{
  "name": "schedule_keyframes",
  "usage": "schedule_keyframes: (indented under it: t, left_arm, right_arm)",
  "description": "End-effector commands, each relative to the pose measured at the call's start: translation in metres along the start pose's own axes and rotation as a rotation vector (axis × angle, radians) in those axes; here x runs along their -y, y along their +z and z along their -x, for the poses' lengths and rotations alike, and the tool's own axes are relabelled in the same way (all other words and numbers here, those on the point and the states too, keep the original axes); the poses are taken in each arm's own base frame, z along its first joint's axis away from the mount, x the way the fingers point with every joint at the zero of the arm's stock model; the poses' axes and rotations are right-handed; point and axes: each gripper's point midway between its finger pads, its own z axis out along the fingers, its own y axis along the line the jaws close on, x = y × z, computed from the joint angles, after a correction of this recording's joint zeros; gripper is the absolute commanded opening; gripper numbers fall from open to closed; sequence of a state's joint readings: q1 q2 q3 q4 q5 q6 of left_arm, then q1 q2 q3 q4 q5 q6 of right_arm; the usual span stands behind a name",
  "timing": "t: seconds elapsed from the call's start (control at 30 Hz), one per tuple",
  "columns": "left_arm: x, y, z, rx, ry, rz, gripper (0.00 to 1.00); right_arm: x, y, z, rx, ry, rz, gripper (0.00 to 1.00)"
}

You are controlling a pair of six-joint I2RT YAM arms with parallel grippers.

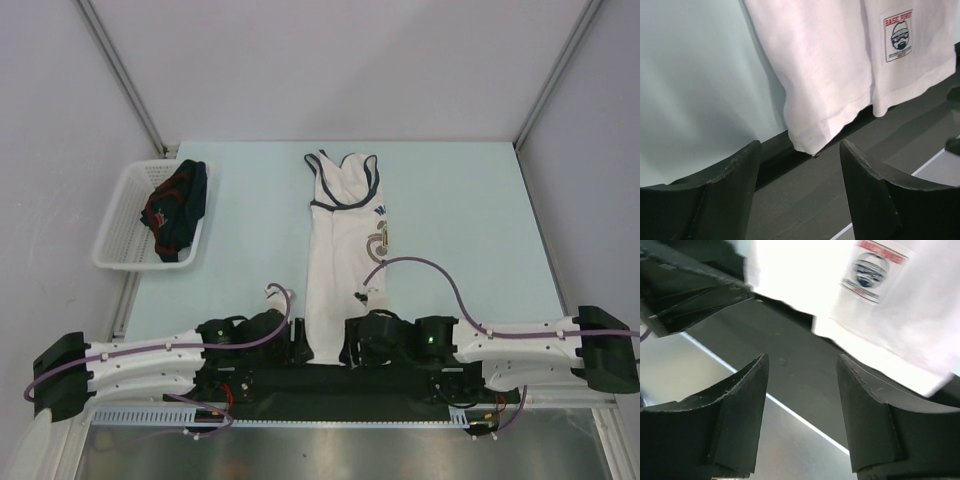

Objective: Fold and stack the tank tops

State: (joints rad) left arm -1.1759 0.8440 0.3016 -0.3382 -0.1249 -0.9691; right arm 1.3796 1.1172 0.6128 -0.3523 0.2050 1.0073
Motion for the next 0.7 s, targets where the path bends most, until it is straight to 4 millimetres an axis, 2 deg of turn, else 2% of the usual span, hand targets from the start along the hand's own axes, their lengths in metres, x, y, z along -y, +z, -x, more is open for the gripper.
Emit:
schedule_keyframes:
  t: [0.0,0.23,0.43,0.53,0.63,0.67]
  left_arm:
    - [0.018,0.001,0.005,0.011,-0.026,-0.075,0.7]
    - [0.022,0.01,-0.002,-0.025,-0.023,-0.096,0.63]
    - [0.021,0.013,-0.005,-0.038,-0.015,-0.088,0.54]
    - [0.02,0.013,-0.005,-0.038,-0.018,-0.085,0.47]
    - [0.02,0.012,-0.006,-0.038,-0.022,-0.09,0.37]
    - [0.019,0.012,-0.006,-0.034,-0.025,-0.091,0.31]
  right_arm:
    - [0.05,-0.006,-0.007,0.005,0.04,-0.163,0.61]
    - [0.095,-0.019,-0.015,0.024,0.111,-0.313,0.59]
    - [0.105,-0.013,-0.016,0.03,0.141,-0.317,0.58]
    - [0.109,-0.008,-0.018,0.024,0.14,-0.325,0.58]
    - [0.112,-0.004,-0.02,0.012,0.144,-0.329,0.53]
    - [0.11,-0.002,-0.021,0.008,0.143,-0.317,0.47]
